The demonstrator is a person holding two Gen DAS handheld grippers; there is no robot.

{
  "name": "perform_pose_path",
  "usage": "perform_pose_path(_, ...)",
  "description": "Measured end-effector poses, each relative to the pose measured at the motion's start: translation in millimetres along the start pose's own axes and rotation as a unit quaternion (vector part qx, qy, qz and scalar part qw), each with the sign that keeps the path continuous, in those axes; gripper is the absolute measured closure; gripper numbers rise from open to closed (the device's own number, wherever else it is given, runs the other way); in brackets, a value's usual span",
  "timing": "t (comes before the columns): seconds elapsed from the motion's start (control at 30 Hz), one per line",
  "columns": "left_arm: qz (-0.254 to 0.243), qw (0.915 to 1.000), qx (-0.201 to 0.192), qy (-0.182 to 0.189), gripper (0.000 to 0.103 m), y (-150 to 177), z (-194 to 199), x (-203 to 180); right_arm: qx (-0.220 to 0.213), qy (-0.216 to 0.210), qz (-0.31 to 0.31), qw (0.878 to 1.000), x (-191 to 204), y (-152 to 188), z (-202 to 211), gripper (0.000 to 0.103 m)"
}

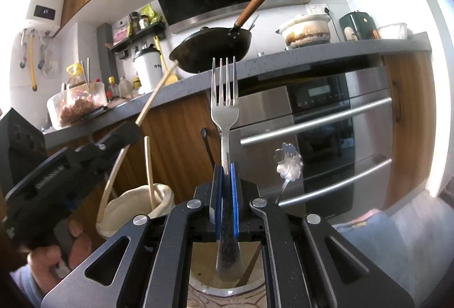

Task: Organize utensils
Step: 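Lower the silver fork into the small pot while the left releases the chopstick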

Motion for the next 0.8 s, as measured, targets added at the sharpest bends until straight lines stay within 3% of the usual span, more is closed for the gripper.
perform_pose_path(0.27,-0.001,0.9999,0.003,0.01,0.097,-5,11,-2,-0.001,0.0,-0.001,1.0,0,1,1,0.096)
perform_pose_path(0.4,0.004,0.9999,-0.001,0.014,0.097,-10,-2,-3,0.001,-0.002,0.0,1.0,1,2,2,0.096)
perform_pose_path(0.6,-0.028,0.9994,0.018,-0.007,0.097,6,-15,-4,0.011,-0.009,0.002,1.0,1,5,0,0.096)
perform_pose_path(0.8,-0.043,0.9983,0.037,-0.014,0.097,15,0,-4,0.035,-0.002,0.003,0.999,1,12,0,0.096)
Point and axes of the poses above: each gripper's, at about its wrist camera, not at the fingertips, and z roughly against the way its jaws point, x to its left, y to its underside, the point moved 4 cm from there along -z, roughly the way its jaws point, and after that the axes turned 3 degrees about -x, right-handed, at the moved point
